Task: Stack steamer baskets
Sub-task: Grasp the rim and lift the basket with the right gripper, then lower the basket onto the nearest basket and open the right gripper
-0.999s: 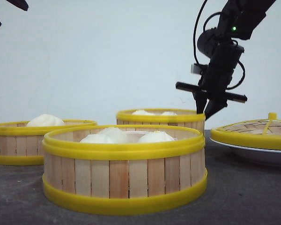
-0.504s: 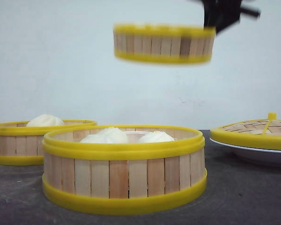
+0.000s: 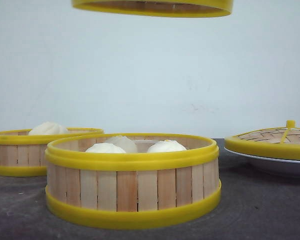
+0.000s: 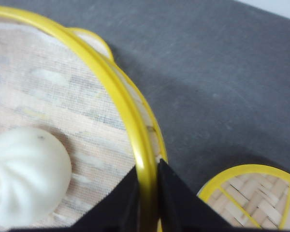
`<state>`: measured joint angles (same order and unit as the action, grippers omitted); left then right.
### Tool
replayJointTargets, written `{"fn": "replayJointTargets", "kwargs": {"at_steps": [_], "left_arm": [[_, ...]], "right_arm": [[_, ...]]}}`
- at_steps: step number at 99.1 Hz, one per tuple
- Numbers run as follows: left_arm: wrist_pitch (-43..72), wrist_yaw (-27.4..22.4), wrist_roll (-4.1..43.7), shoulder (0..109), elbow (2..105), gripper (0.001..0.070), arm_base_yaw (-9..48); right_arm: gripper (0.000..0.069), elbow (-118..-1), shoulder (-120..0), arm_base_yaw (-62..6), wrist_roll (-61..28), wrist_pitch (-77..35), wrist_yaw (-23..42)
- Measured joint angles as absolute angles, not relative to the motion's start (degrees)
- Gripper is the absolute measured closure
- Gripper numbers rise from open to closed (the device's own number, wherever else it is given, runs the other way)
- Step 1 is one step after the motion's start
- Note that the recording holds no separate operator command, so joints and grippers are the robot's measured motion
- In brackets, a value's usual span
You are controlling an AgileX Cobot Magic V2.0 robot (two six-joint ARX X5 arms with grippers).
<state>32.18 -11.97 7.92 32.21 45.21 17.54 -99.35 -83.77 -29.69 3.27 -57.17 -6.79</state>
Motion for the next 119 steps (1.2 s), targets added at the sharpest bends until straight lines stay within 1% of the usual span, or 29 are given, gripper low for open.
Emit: {"fn": "replayJointTargets", "kwargs": {"at_steps": [22,31,49,70,98,119], "left_arm": [[33.15,-12.47,7.94,31.48,45.21,0.0325,17.54],[33.15,-13.72,8.03,31.16,45.21,0.0325,17.54],[33.17,-13.87,8.19,31.09,45.21,0.0325,17.54],[33.17,-13.89,8.19,31.09,45.21,0.0325,17.54],[33.19,-13.89,8.19,31.09,45.21,0.0325,17.54],[33.19,-13.89,8.19,31.09,45.21,0.0325,17.54]], "right_arm": [[0.0658,-91.24,-83.79,-32.58,3.20,-52.73,-6.61],[0.0658,-87.07,-83.83,-32.62,3.22,-49.65,-6.59],[0.0658,-79.44,-83.83,-32.42,3.86,-41.85,-6.39],[0.0658,-72.93,-85.34,-32.42,4.97,-37.17,-7.64],[0.0658,-70.72,-87.74,-32.40,6.50,-33.58,-8.60],[0.0659,-70.72,-90.63,-32.34,7.35,-33.91,-8.82]]}}
